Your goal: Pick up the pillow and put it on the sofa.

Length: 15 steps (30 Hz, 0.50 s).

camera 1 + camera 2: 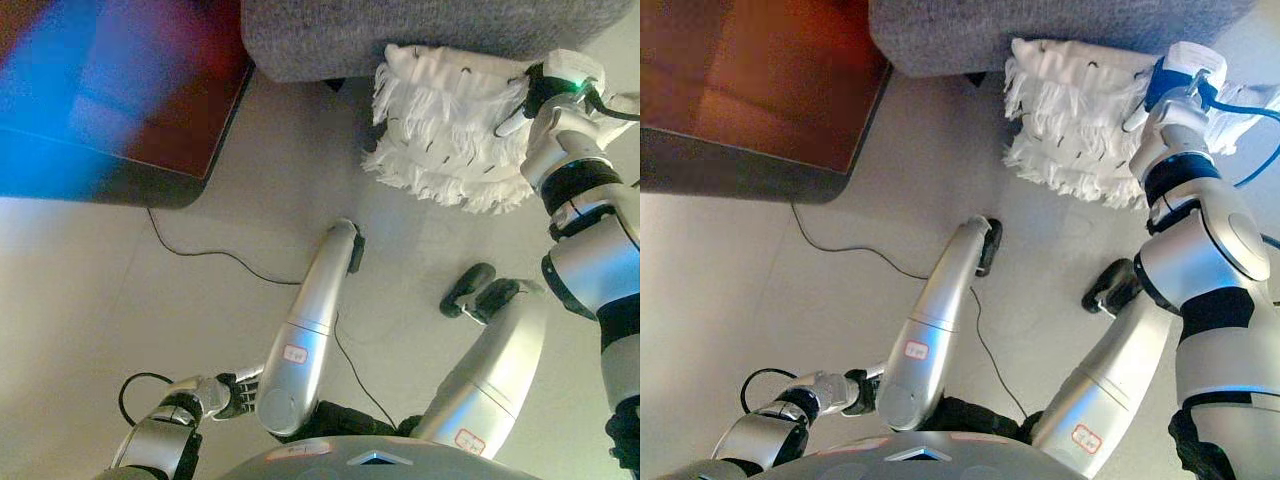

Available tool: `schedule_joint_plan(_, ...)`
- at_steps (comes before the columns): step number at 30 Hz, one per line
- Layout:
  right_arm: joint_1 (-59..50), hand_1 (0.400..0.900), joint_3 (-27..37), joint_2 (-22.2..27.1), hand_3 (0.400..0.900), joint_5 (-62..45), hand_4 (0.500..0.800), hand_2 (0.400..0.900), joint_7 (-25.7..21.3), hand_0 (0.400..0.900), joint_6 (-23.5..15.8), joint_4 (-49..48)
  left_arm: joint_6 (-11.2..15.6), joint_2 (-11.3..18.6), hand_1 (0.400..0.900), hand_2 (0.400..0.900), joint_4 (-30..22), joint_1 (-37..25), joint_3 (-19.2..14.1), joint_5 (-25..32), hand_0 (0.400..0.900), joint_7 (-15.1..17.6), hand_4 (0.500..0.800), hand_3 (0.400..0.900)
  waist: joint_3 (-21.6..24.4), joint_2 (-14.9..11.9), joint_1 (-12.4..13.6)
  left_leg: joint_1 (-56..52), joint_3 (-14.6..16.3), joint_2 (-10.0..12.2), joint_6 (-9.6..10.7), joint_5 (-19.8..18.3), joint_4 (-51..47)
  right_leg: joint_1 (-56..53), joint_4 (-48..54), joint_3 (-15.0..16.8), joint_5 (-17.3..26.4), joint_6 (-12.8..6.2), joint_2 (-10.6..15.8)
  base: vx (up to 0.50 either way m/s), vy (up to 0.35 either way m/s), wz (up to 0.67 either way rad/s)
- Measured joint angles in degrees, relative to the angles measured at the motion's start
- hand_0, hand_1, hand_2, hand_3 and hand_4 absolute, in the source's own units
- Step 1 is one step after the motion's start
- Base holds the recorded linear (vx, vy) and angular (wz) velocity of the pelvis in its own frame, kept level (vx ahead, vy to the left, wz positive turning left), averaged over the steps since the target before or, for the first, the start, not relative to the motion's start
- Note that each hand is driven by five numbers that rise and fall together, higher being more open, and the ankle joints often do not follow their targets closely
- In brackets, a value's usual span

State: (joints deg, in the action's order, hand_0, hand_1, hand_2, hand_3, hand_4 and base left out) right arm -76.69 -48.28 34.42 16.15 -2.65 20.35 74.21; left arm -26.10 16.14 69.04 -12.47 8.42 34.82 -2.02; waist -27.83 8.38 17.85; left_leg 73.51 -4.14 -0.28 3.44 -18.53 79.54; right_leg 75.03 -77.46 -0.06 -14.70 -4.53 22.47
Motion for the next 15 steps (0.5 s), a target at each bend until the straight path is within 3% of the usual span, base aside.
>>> schedule_joint_plan(3, -0.89, 0.9, -0.88, 0.27, 0.9, -0.57, 0.8, 0.9, 2.11, 0.9, -1.43, 0.08, 0.38, 0.16, 0.9, 0.9, 0.07, 0.16, 0.01, 1.85, 0.9, 0.14, 0.8, 0.9, 0.05, 0.03, -0.18, 2.21, -0.87, 0.19, 0.72, -0.42, 3.65, 2.54, -5.54, 0.97, -2.39, 1.58, -0.95, -0.01, -0.038, 0.04)
schedule_joint_plan(6, -2.95, 0.9, -1.29, 0.67, 0.9, -1.05, 0.8, 0.9, 4.39, 0.9, -3.48, 0.14, 1.74, 0.09, 0.9, 0.9, 0.06, 0.23, 0.01, 3.68, 0.9, -0.09, 0.8, 0.9, 0.53, 0.35, -0.28, 5.09, -2.5, 0.07, 1.11, -1.26, 6.6, 5.18, -6.34, 0.0, -2.8, 1.2, -1.84, -0.03, -0.004, 0.0)
schedule_joint_plan(7, -3.84, 0.794, -1.64, 0.74, 0.794, -1.56, 0.736, 0.794, 5.09, 0.794, -4.29, 0.15, 1.55, -0.34, 0.9, 0.9, 0.17, 0.79, 0.01, 4.03, 0.9, -0.3, 0.8, 0.9, 0.69, 0.62, 0.32, 5.67, -3.31, 0.3, 1.59, -1.46, 6.8, 6.23, -7.51, -0.18, -3.72, 0.68, -2.25, -0.03, -0.007, 0.05)
schedule_joint_plan(8, -3.94, 0.549, -1.53, 1.25, 0.549, -2.34, 0.589, 0.549, 5.87, 0.549, -4.82, 0.23, 1.39, -0.33, 0.9, 0.9, 0.3, 1.15, 0.12, 4.24, 0.9, -0.31, 0.8, 0.9, 0.71, 0.6, 0.79, 6.05, -2.99, 0.34, 1.6, -1.49, 7.74, 6.51, -13.85, 1.89, -7.32, 1.3, -2.96, -0.02, -0.006, 0.06)
schedule_joint_plan(9, -4.09, 0.4, -1.32, 1.82, 0.4, -2.72, 0.5, 0.4, 6.65, 0.4, -4.98, 0.33, 1.92, 0.11, 0.9, 0.9, 0.29, 1.33, 0.12, 4.3, 0.9, -0.46, 0.8, 0.9, 0.89, 0.44, 0.83, 6.97, -2.27, 0.3, 1.63, -1.49, 8.46, 4.04, -20.69, 3.89, -11.3, 2.65, -3.26, -0.02, -0.01, 0.07)
schedule_joint_plan(10, -5.2, 0.4, -1.32, 2.22, 0.4, -2.92, 0.5, 0.4, 6.93, 0.4, -5.4, 0.47, 2.71, 0.38, 0.9, 0.9, 0.26, 1.25, 0.09, 4.28, 0.9, -0.55, 0.8, 0.9, 0.84, 0.47, 0.57, 8.23, -1.94, 0.63, 1.72, -1.47, 8.69, 2.11, -21.2, 4.63, -18.21, -1.56, -3.49, -0.01, -0.015, 0.06)
schedule_joint_plan(12, -5.84, 0.4, -1.36, 2.62, 0.4, -3.99, 0.5, 0.4, 7.21, 0.4, -6.93, 0.41, 3.24, 0.9, 0.9, 0.9, 1.33, 1.38, 0.14, 4.29, 0.9, -0.8, 0.8, 0.9, 0.96, 0.88, -0.53, 9.28, -2.23, 0.91, 1.59, -1.52, 10.53, 3.28, -21.71, 3.26, -18.03, -0.46, -2.47, 0.0, -0.007, 0.03)
schedule_joint_plan(13, -5.79, 0.4, -1.14, 2.67, 0.4, -4.8, 0.5, 0.4, 7.79, 0.4, -7.36, 0.5, 3.18, 0.94, 0.9, 0.9, 1.72, 2.24, 0.14, 4.31, 0.9, -0.97, 0.8, 0.9, 0.95, 0.95, -0.52, 8.75, -2.56, 1.06, 2.68, -1.62, 11.3, 3.4, -22.4, 3.35, -18.04, -0.42, -2.57, 0.0, 0.0, 0.0)
schedule_joint_plan(15, -5.59, 0.4, -0.78, 3.43, 0.4, -5.01, 0.5, 0.4, 8.45, 0.4, -7.49, 0.47, 3.11, 0.77, 0.9, 0.9, 1.96, 3.07, 0.14, 4.33, 0.9, -1.01, 0.8, 0.9, 0.95, 0.96, -0.45, 8.79, -2.45, 1.05, 2.82, -1.7, 11.87, 3.55, -22.87, 3.67, -18.03, -0.4, -2.62, 0.0, 0.0, 0.0)
